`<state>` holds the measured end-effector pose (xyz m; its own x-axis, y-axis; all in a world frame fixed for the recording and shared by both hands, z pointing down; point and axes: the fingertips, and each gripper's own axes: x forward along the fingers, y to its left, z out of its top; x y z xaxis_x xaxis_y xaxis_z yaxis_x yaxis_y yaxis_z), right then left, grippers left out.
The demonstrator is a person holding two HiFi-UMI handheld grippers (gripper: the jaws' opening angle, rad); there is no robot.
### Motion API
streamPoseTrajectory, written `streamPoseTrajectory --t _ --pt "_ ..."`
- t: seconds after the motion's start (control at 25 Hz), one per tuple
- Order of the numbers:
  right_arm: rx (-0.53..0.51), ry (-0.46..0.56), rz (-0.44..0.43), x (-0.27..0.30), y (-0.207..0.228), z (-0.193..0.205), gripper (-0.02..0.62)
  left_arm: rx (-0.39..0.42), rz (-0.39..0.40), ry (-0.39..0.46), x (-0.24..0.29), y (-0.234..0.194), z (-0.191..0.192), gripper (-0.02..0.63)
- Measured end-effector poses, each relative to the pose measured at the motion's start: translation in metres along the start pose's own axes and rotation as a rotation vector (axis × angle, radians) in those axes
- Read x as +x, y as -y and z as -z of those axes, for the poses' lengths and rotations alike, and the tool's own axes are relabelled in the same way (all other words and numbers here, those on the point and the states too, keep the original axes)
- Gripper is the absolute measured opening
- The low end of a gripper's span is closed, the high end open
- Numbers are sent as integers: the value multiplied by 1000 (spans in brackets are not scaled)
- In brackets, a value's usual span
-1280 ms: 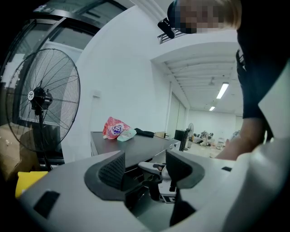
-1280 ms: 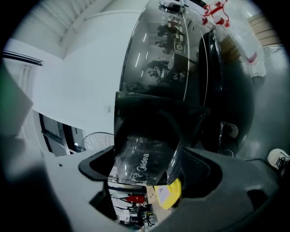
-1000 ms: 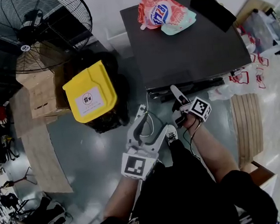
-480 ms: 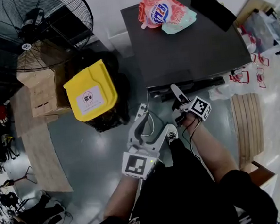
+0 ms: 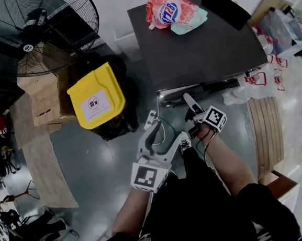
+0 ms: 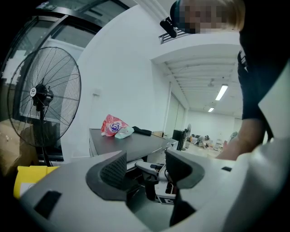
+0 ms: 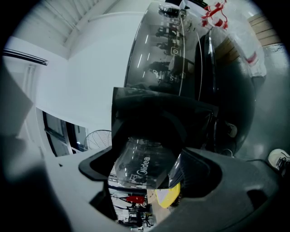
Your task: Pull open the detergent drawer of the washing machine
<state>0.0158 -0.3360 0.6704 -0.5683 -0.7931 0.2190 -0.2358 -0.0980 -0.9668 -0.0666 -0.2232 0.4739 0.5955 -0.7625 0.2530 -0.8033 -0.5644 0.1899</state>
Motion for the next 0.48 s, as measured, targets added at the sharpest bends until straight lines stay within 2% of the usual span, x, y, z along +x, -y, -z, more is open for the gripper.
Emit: streamPoseTrajectory --t 0.48 --pt "24 56 -2 -61 13 24 459 6 66 2 -32 28 13 258"
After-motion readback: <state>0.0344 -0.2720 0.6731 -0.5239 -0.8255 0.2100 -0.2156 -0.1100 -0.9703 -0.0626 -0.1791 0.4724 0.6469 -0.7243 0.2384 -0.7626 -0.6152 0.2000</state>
